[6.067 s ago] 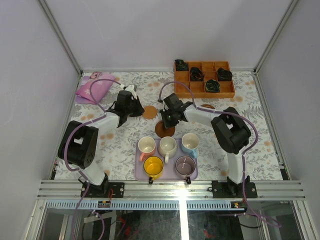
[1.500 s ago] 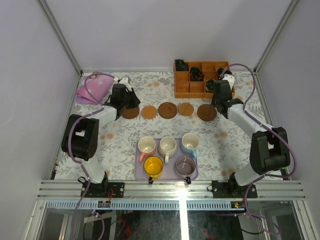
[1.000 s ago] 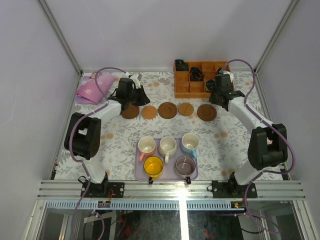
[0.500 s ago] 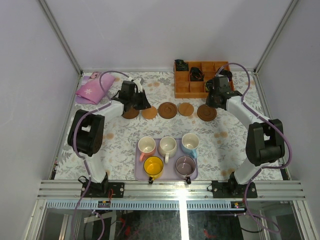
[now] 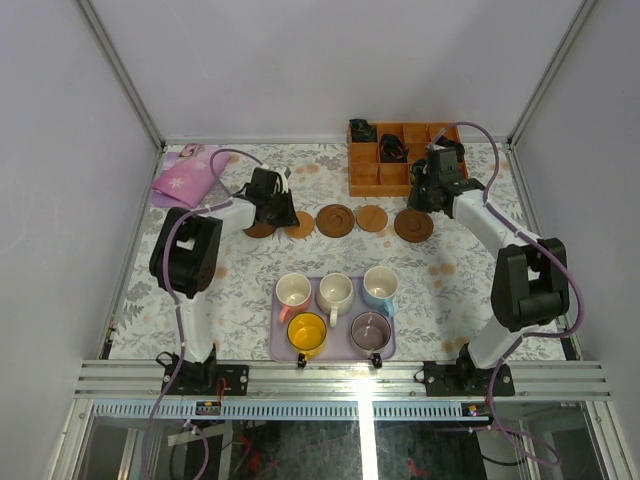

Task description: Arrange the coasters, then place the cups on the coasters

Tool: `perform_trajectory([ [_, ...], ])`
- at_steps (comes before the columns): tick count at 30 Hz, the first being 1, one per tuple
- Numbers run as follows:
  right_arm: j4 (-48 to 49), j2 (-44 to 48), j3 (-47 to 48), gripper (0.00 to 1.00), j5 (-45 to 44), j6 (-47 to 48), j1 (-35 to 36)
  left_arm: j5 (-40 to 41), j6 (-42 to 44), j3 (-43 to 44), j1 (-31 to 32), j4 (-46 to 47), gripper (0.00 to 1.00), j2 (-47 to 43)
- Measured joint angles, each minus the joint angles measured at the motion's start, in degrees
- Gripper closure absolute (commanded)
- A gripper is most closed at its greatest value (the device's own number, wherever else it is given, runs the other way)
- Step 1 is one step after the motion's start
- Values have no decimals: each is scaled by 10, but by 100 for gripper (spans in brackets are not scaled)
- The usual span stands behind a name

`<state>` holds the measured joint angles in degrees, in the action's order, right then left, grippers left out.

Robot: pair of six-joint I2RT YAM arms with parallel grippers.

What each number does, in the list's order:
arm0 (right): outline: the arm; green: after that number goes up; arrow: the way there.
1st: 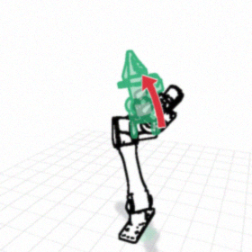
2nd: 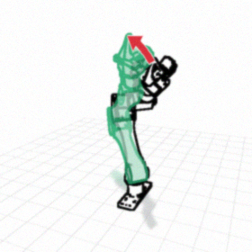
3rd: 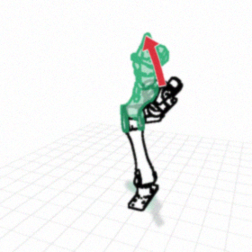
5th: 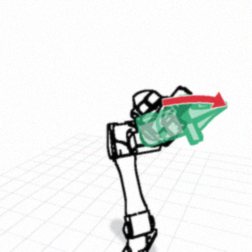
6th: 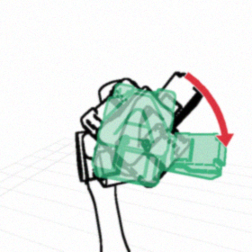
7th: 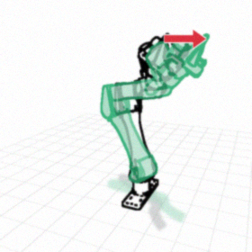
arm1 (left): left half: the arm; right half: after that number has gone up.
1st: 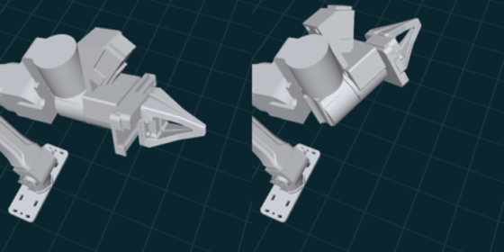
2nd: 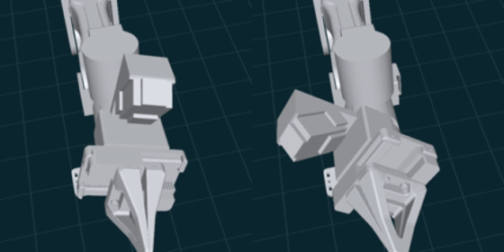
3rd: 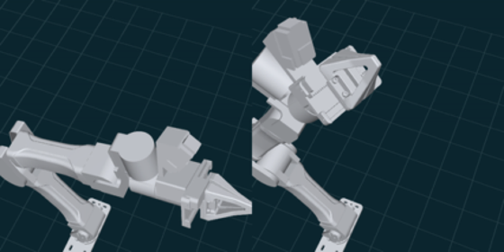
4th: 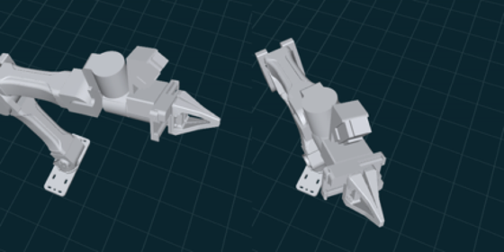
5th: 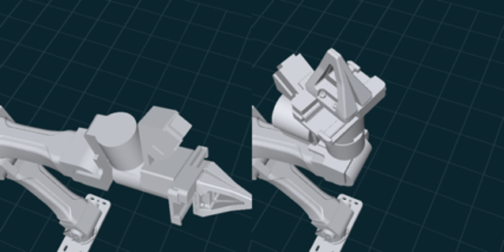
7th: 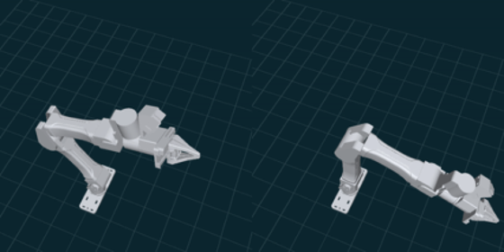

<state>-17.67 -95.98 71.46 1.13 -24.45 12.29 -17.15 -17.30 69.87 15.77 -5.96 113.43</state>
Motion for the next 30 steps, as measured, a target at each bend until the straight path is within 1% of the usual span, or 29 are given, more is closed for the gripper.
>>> perform_trajectory([
  [9, 3, -12, 1, 100, 30, -2, 0, 16, -10, 21, 0, -2, 90, 14],
  [20, 4, -30, 9, 100, 31, 3, 0, 23, -19, 64, 0, -2, 90, 46],
  [30, 3, -40, 21, 100, 31, 15, 0, 30, -26, 75, 0, -3, 90, 54],
])
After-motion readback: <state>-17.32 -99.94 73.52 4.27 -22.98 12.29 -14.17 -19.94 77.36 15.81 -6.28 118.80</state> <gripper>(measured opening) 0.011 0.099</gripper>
